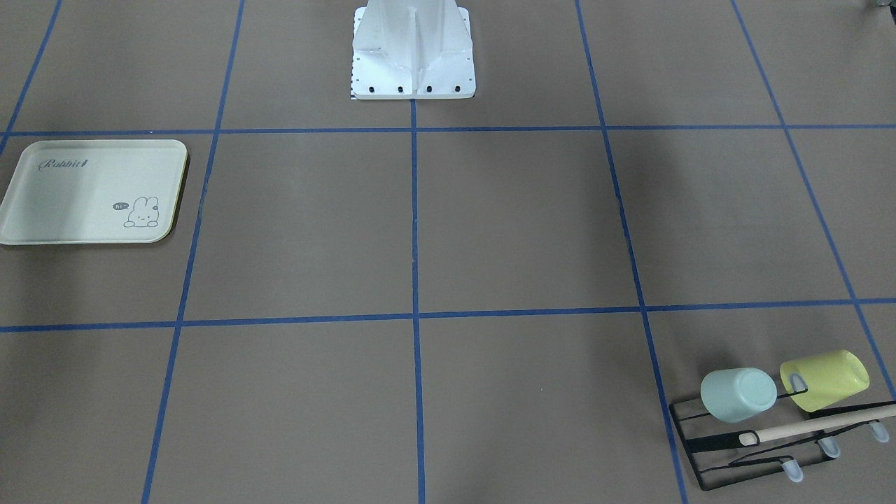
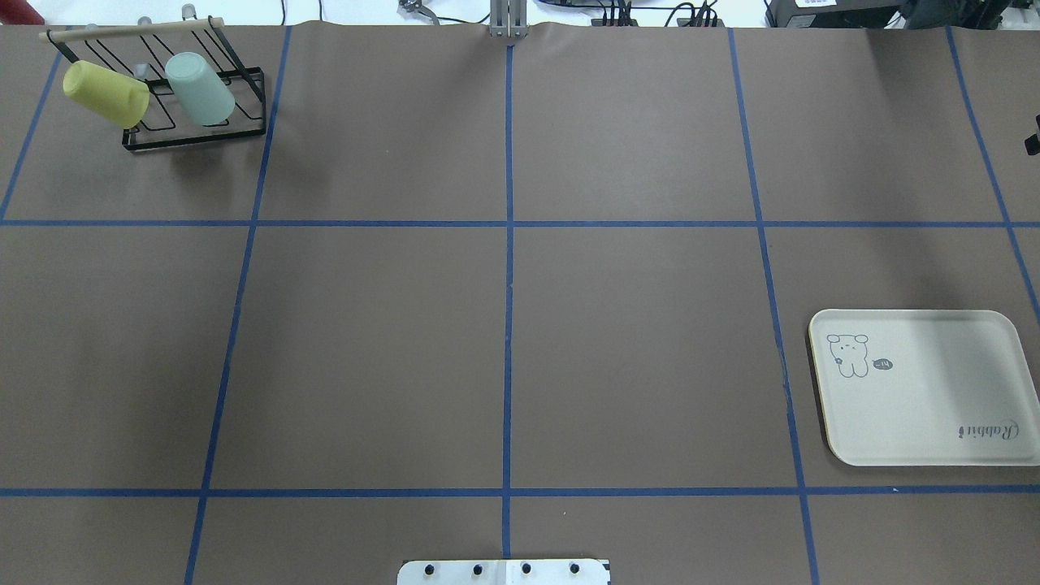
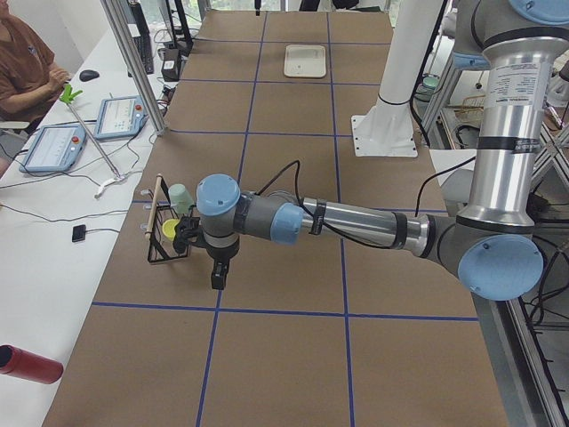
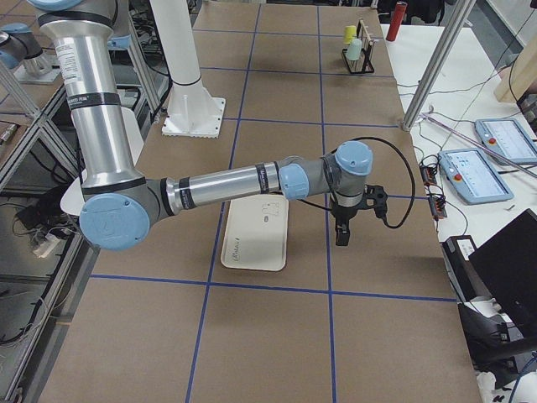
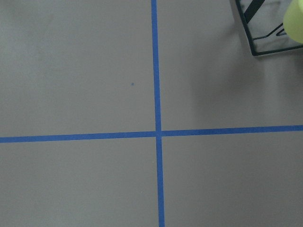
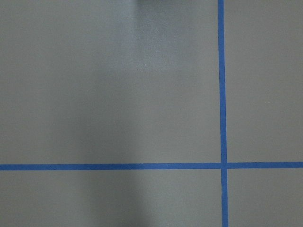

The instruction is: Left arm grabs green cup and hands to right arm on tray

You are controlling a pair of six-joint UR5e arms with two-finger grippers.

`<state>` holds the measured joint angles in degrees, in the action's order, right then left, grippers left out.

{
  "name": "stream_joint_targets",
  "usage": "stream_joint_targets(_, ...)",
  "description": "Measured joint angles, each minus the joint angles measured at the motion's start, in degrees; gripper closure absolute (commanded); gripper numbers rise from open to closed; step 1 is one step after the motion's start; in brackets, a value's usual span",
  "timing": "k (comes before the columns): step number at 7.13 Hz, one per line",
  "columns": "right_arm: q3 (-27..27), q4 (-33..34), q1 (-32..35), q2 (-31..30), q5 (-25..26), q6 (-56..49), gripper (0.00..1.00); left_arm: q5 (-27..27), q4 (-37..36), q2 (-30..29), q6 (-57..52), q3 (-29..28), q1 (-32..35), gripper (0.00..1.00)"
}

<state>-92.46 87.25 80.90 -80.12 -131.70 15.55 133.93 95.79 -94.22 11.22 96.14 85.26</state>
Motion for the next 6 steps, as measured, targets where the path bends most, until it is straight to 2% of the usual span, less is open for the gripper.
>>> stream_joint_targets(3, -0.05, -3.68, -3.32, -0.83, 0.06, 2.32, 0.01, -2.66, 2.41, -4.52, 12.52, 3.82, -7.36, 0.00)
stream_joint_targets(6, 0.05, -7.11, -4.57, -0.93, 0.27, 3.54, 0.01, -12.20, 2.17, -12.84, 19.17, 1.67, -16.22, 0.00)
